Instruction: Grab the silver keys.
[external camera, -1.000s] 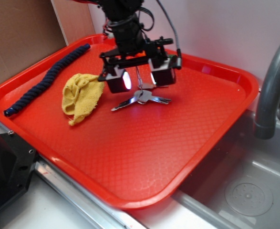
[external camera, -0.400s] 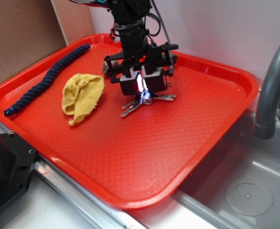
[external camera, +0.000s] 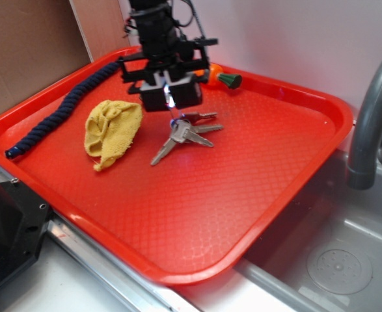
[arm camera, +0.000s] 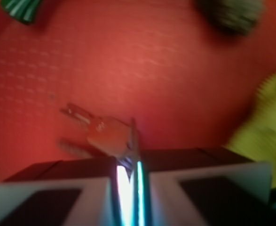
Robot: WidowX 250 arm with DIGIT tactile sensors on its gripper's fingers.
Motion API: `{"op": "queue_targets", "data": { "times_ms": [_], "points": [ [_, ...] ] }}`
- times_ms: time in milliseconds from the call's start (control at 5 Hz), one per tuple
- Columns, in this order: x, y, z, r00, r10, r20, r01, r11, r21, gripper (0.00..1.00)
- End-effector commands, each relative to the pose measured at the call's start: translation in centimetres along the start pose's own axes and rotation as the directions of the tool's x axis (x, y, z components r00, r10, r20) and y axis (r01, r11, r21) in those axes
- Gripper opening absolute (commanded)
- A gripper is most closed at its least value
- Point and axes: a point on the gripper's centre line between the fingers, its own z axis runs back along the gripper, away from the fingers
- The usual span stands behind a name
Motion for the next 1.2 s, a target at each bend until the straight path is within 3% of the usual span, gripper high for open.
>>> {"op": "queue_targets", "data": {
  "times_ms": [0,200,400,600,800,1000],
  "points": [
    [-1.5,3.1,4.7,0.997,-0.054,0.062,0.055,0.998,-0.018,0.00],
    [-2.6,5.0,7.2,0.961,-0.248,0.124,0.236,0.966,0.107,0.00],
    [-2.2,5.6,8.3,0.918,-0.377,0.122,0.347,0.914,0.212,0.00],
    [-2.1,4.5,10.6,0.894,-0.438,0.090,0.404,0.877,0.259,0.00],
    [-1.5,3.3,13.1,0.869,-0.487,0.090,0.462,0.862,0.208,0.00],
    [-1.3,1.4,13.7,0.863,-0.499,0.078,0.474,0.853,0.220,0.00]
  ]
}}
